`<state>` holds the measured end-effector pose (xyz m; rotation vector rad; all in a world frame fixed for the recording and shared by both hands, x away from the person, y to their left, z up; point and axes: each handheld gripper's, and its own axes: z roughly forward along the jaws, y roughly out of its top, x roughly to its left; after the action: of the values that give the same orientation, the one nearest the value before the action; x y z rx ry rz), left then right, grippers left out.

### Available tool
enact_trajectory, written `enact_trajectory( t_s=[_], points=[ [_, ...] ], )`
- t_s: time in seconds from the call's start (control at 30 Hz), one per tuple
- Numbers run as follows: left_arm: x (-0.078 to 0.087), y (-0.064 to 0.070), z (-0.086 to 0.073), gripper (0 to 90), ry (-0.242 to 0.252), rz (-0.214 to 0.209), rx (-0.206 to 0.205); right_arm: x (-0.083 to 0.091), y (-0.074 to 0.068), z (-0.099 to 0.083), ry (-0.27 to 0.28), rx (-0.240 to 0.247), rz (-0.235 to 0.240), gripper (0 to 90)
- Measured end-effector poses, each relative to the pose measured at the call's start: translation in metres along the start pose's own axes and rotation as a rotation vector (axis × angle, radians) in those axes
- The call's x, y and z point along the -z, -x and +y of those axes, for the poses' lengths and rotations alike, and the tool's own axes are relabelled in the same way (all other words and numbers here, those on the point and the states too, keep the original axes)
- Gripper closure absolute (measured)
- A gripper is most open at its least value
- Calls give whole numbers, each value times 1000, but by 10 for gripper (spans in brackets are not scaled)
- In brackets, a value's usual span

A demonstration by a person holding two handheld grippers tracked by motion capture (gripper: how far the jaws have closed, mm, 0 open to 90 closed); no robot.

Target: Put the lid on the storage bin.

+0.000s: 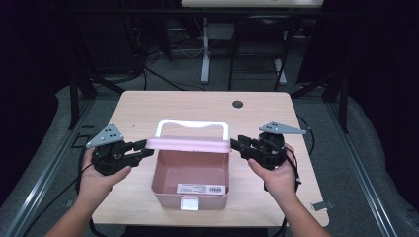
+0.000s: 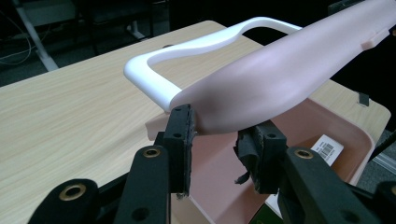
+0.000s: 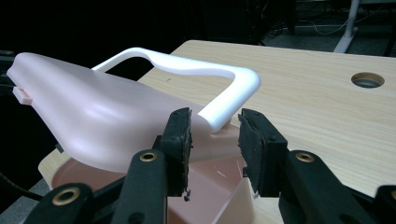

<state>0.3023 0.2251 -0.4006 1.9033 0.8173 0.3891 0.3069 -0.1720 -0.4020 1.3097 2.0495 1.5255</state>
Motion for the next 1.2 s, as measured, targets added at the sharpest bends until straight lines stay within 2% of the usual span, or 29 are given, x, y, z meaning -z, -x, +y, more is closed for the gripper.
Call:
enact_trajectory(
  t_s=[0.47,0.73,1.2],
  points=[
    [2,6,-13,652,16,-2,2,-2,2,-11,0,-18,10,629],
    [4,10,-19,653,8,-1,-9,-1,3,-15,-7,-27,16,625],
    [7,15,-31,652,1,-6,-4,-3,4,-22,-22,-36,19,623]
  ],
)
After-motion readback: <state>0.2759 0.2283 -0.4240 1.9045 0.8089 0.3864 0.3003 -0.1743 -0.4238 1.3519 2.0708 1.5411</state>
